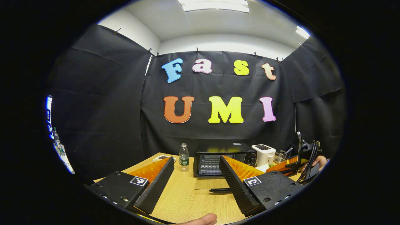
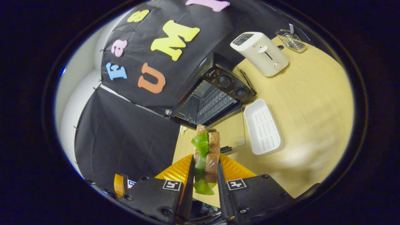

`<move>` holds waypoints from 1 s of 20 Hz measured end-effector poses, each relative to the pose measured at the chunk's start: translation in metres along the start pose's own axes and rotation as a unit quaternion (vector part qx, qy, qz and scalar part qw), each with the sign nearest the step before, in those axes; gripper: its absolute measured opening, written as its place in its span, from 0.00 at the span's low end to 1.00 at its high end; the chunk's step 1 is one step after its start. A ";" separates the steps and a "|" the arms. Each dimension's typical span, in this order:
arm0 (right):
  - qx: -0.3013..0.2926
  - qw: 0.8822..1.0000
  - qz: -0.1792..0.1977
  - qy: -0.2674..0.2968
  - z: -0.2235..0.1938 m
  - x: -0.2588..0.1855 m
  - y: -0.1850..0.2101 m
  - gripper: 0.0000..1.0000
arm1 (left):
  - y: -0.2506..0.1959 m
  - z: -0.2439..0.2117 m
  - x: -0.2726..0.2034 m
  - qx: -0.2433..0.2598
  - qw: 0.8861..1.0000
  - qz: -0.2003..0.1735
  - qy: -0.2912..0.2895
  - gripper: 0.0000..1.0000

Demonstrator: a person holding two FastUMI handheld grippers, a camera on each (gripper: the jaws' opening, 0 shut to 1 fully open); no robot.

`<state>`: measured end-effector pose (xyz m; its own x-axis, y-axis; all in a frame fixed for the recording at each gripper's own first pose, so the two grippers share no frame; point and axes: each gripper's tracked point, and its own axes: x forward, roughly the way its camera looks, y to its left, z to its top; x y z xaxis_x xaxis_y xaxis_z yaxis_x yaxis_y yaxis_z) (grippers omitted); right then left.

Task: Open the electric oven with the left hand, put the food in, and close the electric oven.

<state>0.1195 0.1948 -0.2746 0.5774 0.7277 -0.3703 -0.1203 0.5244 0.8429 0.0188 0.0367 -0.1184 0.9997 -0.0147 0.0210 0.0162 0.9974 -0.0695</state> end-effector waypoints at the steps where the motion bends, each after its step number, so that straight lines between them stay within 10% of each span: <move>1: 0.006 1.000 0.008 -0.026 -0.002 0.010 0.007 0.39 | 0.005 -0.003 -0.001 -0.006 1.000 -0.001 0.008 0.95; 20: 0.060 0.937 -0.054 -0.341 0.072 0.211 0.025 0.39 | 0.069 -0.018 -0.004 -0.040 0.997 0.032 0.059 0.94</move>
<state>0.2966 0.3291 -0.3034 0.9676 0.2002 -0.1540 0.0357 0.4952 0.8680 0.0167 0.1039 -0.1411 0.9939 0.0367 -0.1037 -0.0517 0.9879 -0.1463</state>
